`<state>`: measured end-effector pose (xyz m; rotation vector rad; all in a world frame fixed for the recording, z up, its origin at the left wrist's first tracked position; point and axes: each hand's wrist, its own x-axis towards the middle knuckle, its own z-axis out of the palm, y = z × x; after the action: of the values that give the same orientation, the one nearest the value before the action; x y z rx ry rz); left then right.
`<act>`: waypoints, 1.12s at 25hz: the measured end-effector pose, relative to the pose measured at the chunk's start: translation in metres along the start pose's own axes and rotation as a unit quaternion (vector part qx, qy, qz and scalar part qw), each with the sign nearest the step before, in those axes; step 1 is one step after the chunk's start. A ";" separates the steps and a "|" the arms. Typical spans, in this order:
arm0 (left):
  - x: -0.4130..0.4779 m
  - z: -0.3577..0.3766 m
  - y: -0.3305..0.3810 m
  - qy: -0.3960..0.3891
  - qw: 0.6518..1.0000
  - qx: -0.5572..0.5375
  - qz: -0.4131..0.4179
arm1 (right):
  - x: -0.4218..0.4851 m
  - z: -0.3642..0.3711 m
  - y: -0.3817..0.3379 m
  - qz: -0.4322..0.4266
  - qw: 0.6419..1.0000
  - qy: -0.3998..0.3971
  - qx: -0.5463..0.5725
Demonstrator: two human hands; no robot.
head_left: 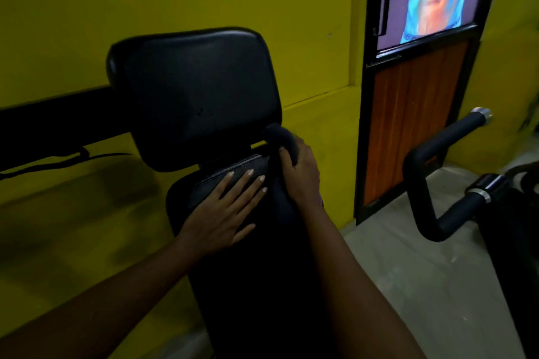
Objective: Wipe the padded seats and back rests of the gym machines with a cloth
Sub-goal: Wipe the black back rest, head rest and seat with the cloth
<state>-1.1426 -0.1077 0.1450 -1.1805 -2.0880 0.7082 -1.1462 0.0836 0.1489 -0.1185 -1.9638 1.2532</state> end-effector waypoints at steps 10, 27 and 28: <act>0.001 0.005 0.003 0.036 0.997 0.073 -0.013 | -0.084 -0.025 0.087 0.162 0.983 -0.023 0.081; 0.003 0.062 0.130 -0.014 0.996 0.033 0.086 | -0.136 -0.036 0.161 0.272 0.960 -0.043 0.045; 0.004 0.066 0.131 -0.002 0.995 0.046 0.084 | -0.146 -0.038 0.171 0.275 0.959 -0.051 0.038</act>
<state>-1.1219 -0.0541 0.0099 -1.3147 -1.9540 0.8752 -1.0755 0.1311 -0.0628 -0.6075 -2.0383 1.7119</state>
